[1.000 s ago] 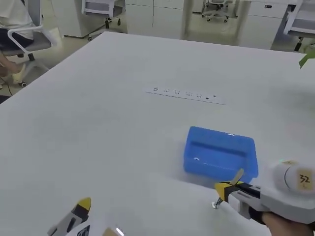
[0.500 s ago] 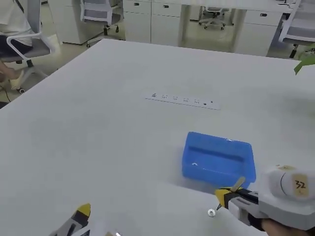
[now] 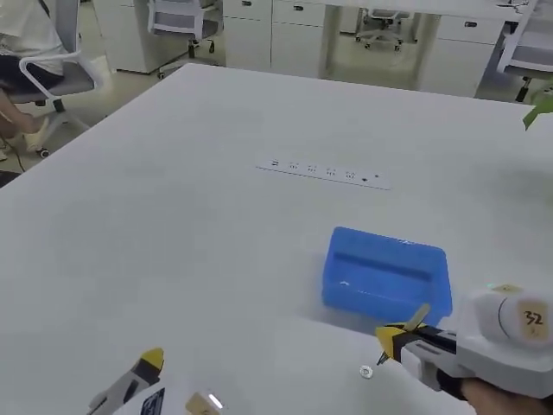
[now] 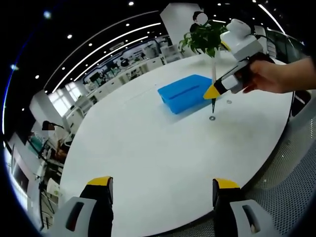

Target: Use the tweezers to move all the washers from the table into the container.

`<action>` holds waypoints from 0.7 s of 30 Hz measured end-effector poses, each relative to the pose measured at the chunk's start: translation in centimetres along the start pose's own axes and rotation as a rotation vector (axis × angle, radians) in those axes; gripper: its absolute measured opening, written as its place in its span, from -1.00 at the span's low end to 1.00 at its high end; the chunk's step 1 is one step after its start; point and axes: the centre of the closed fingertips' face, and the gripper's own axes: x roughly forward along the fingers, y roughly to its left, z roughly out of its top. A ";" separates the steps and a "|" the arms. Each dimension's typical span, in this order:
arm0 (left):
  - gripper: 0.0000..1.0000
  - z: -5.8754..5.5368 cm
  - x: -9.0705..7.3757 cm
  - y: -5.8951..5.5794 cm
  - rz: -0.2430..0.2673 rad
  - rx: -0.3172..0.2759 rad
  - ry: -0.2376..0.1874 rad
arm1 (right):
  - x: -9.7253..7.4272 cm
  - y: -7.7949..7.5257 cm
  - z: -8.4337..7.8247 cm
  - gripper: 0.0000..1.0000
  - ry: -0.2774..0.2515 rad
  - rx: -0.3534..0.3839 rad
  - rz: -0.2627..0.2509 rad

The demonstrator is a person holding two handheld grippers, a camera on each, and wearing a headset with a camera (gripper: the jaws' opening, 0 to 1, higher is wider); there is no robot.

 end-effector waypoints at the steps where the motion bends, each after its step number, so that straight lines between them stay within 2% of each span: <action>1: 0.71 0.0 0.0 -0.2 -0.010 0.001 0.001 | 0.1 0.1 0.0 -0.92 0.000 0.002 0.006; 5: 0.73 0.5 -0.2 -0.4 -0.029 -0.005 -0.020 | 0.2 0.3 0.1 -0.92 -0.006 0.008 0.017; 12: 0.72 0.9 -0.4 -0.2 -0.024 -0.018 -0.043 | 0.3 0.9 -0.3 -0.92 -0.002 0.018 0.037; 16: 0.74 0.5 -0.1 -0.4 -0.029 -0.011 -0.024 | 0.5 1.0 -0.5 -0.92 0.001 0.000 0.030; 21: 0.73 0.5 -0.1 -0.4 -0.022 -0.004 -0.023 | 0.6 1.2 -0.6 -0.91 -0.007 -0.009 0.031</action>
